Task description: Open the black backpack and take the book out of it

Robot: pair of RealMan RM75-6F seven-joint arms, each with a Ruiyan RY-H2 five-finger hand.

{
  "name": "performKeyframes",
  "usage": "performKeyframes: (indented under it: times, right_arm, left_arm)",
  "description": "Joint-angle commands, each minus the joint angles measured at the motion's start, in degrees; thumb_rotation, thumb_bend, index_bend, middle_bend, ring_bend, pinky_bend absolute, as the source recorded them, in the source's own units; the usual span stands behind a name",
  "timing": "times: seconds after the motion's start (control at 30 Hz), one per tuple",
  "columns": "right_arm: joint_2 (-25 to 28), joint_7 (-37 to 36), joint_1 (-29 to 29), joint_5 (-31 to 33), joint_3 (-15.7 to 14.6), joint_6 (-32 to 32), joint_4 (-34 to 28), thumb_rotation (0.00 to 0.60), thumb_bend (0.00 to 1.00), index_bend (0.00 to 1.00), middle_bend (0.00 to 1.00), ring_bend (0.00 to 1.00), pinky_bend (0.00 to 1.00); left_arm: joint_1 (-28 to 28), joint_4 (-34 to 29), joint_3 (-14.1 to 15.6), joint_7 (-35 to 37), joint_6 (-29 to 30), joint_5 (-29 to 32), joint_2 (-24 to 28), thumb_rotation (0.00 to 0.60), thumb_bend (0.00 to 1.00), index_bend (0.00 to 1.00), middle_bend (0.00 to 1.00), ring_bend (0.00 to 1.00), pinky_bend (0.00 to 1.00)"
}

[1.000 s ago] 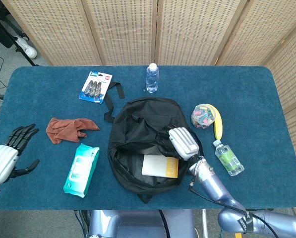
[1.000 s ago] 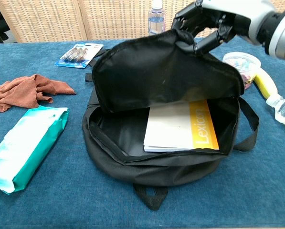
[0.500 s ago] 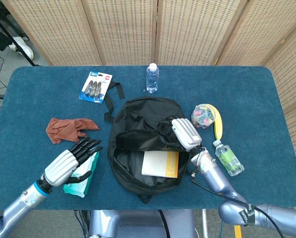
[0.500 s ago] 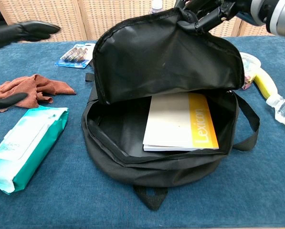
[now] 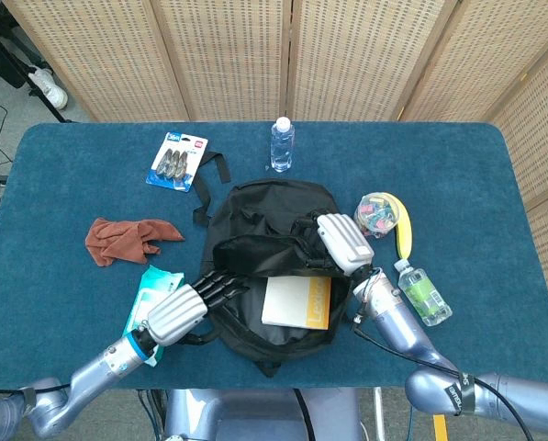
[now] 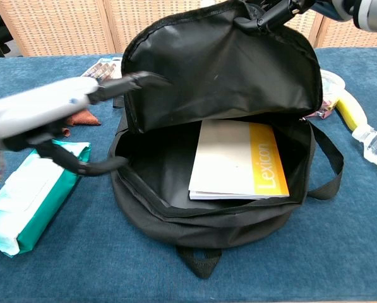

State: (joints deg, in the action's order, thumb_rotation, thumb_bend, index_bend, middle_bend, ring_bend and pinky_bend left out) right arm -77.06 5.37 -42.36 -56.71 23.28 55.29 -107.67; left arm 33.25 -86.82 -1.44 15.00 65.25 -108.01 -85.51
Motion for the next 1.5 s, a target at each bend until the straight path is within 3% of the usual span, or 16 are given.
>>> performKeyframes:
  times: [0.03,0.57,1.27,1.5]
  right_arm:
    - [0.5,-0.3,-0.3,1.0,0.2,-0.1,-0.4,0.600,0.59,0.61,0.58,0.37,0.26]
    - [3.8,-0.4,-2.5,4.6,1.2,-0.6,-2.7,0.600,0.59,0.61,0.58,0.37,0.26]
    - [7.3,-0.4,-3.3,6.6,0.9,1.7,-6.7,0.600,0.59,0.61,0.58,0.37,0.26]
    - [8.4,-1.0,-3.2,6.4,0.5,2.0,-7.5,0.600,0.59,0.61,0.58,0.37,0.26]
  left_arm:
    - [3.0,0.9,-1.6,-2.8,-4.9,3.6,-3.8,0.600,0.37,0.00,0.00,0.00,0.00]
    - [10.2,9.6,-6.1,-13.2,-17.5,16.9,-18.3,0.600,0.31,0.00,0.00,0.00,0.00]
    - [13.2,16.0,-6.6,-18.8,-17.4,22.9,-25.8,0.600,0.32,0.00,0.00,0.00,0.00]
    - [14.5,20.5,-8.1,-21.4,-17.0,25.2,-29.6,0.600,0.45,0.00,0.00,0.00,0.00]
